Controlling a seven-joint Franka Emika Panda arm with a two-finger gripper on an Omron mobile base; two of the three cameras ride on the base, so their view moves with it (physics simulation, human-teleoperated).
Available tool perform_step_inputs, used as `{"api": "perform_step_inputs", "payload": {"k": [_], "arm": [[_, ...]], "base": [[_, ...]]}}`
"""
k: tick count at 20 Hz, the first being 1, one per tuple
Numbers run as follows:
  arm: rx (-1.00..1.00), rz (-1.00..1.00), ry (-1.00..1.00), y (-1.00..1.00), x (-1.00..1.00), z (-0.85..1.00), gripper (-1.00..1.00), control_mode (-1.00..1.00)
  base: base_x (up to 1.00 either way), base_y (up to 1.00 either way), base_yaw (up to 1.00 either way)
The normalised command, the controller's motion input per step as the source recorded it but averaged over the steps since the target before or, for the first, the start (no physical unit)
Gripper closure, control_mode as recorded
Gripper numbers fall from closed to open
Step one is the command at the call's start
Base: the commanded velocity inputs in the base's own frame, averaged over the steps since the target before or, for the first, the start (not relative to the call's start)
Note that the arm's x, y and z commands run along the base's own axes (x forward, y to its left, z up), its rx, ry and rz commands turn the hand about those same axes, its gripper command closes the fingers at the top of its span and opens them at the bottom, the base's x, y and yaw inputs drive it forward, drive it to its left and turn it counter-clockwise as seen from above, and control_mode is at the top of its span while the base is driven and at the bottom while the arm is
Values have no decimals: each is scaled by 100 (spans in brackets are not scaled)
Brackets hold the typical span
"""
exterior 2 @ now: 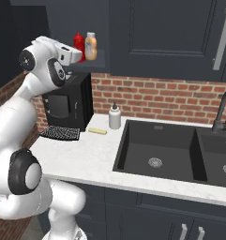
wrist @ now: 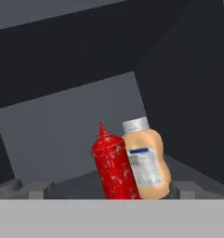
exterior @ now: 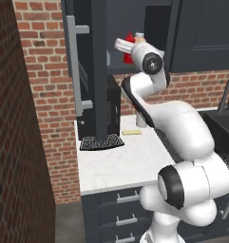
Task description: Put the shaker and condiment bottle from the counter next to their counterparts in the cabinet.
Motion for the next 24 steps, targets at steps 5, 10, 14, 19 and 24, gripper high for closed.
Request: {"api": "perform_step_inputs", "payload": {"k": [5, 10, 14, 19, 24], "arm": [[2, 0, -7, -17, -100, 25, -100, -100], [0, 3, -9, -55, -100, 26, -100, -100], [-4, 18, -6, -79, -100, 9, -100, -100], [-13, 27, -2, -84, -100, 0, -100, -100], [-15, 31, -1, -84, -100, 0, -100, -100]], "base": [[0, 0, 0], [0, 0, 0], [0, 0, 0], [0, 0, 0], [0, 0, 0]]}}
